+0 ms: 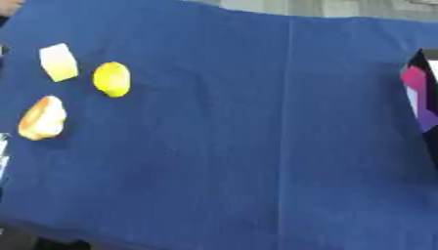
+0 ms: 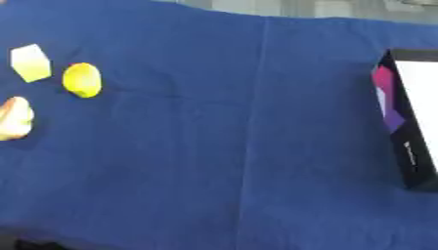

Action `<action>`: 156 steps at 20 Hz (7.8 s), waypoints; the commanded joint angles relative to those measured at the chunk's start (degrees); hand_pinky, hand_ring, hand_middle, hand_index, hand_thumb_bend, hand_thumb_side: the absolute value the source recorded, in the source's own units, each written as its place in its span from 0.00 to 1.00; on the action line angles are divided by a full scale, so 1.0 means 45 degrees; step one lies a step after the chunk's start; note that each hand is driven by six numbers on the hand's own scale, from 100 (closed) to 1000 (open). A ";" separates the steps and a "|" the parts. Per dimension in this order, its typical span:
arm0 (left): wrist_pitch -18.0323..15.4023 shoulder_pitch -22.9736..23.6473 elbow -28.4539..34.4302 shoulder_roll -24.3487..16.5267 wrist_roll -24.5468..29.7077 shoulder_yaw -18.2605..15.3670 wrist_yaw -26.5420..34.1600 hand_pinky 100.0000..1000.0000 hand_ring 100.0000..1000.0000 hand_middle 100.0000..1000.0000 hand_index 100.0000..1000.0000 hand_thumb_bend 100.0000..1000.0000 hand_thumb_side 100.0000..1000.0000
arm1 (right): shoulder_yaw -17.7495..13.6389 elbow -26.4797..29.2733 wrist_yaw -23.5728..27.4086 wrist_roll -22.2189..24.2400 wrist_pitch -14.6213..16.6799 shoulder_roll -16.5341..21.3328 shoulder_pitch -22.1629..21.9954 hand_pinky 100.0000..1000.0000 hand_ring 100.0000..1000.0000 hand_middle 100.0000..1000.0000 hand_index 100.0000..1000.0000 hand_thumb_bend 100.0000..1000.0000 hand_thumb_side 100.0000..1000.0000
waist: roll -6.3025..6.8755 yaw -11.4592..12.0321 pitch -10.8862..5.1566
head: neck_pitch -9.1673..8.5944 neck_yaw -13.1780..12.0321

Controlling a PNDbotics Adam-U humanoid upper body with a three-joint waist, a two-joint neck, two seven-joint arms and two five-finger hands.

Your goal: Pick up the objects with one hand, pass them to the other hand, and then place them into the box on the other side of the table.

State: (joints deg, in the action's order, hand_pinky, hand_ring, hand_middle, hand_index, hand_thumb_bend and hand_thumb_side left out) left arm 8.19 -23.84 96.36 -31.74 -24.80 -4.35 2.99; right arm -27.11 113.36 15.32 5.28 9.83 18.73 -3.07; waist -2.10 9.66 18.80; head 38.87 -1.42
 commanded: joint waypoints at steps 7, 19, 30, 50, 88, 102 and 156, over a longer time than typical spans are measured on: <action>0.1102 -0.1624 -0.1825 -0.3755 0.3004 0.0388 -0.1450 0.87 0.66 0.74 0.80 0.24 0.52 | 0.0000 0.0274 -0.0113 0.0048 0.0154 0.0578 -0.0101 0.93 1.00 1.00 1.00 0.00 0.41 | 0.0356 0.0084 -0.0400 | 0.0124 -0.0103; 0.0465 -0.4148 -0.4864 -0.5320 0.8705 0.1378 -0.4559 0.86 0.73 0.75 0.84 0.40 0.47 | 0.0188 0.0274 0.0309 0.0075 0.1112 0.1080 -0.0565 0.93 1.00 1.00 1.00 0.00 0.41 | 0.0179 0.0052 -0.0618 | -0.0010 -0.0297; -0.0701 -0.6448 -0.7047 -0.4613 1.1913 0.1890 -0.7209 0.87 0.77 0.76 0.85 0.52 0.39 | 0.0300 0.0274 0.0080 0.0174 0.1428 0.0854 -0.0623 0.92 1.00 1.00 1.00 0.00 0.41 | -0.0108 0.0044 -0.0438 | 0.0002 0.0297; -0.1310 -0.8106 -0.9878 -0.3466 1.4202 0.1639 -1.0543 0.88 0.80 0.76 0.83 0.71 0.24 | 0.0520 0.0274 -0.0272 0.0390 0.1486 0.0756 -0.0458 0.93 1.00 1.00 1.00 0.00 0.41 | -0.0153 -0.0080 -0.0166 | -0.0258 0.0029; -0.0155 -0.8892 -1.2479 -0.1794 1.1887 0.0648 -1.2614 0.87 0.79 0.75 0.80 0.56 0.00 | 0.0977 0.0274 -0.0644 0.1031 0.1320 0.0654 -0.0088 0.93 1.00 1.00 1.00 0.00 0.41 | -0.0077 -0.0689 0.0195 | -0.0419 -0.1193; 0.0156 -0.8904 -1.2516 -0.1805 1.2457 0.0585 -1.2892 0.83 0.76 0.70 0.67 0.47 0.00 | 0.0961 0.0274 -0.0753 0.1030 0.1310 0.0578 -0.0155 0.93 1.00 1.00 1.00 0.00 0.41 | -0.0055 -0.0707 0.0174 | -0.0349 -0.1218; -0.0798 -0.6156 -0.4126 -0.0470 0.9863 0.3406 -0.6720 0.74 0.53 0.50 0.41 0.00 0.00 | 0.3504 0.0274 0.3269 0.2514 0.1408 0.5947 0.3793 0.91 1.00 1.00 1.00 0.00 0.41 | -0.0279 -0.0304 -0.0770 | -0.0005 0.0259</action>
State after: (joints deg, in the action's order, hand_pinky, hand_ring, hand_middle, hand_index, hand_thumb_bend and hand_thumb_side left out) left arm 4.96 -50.83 76.45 -33.43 19.67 10.87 -27.50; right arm -11.48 113.37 29.38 16.26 16.72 42.90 13.34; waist -2.77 8.30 17.95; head 38.69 -0.58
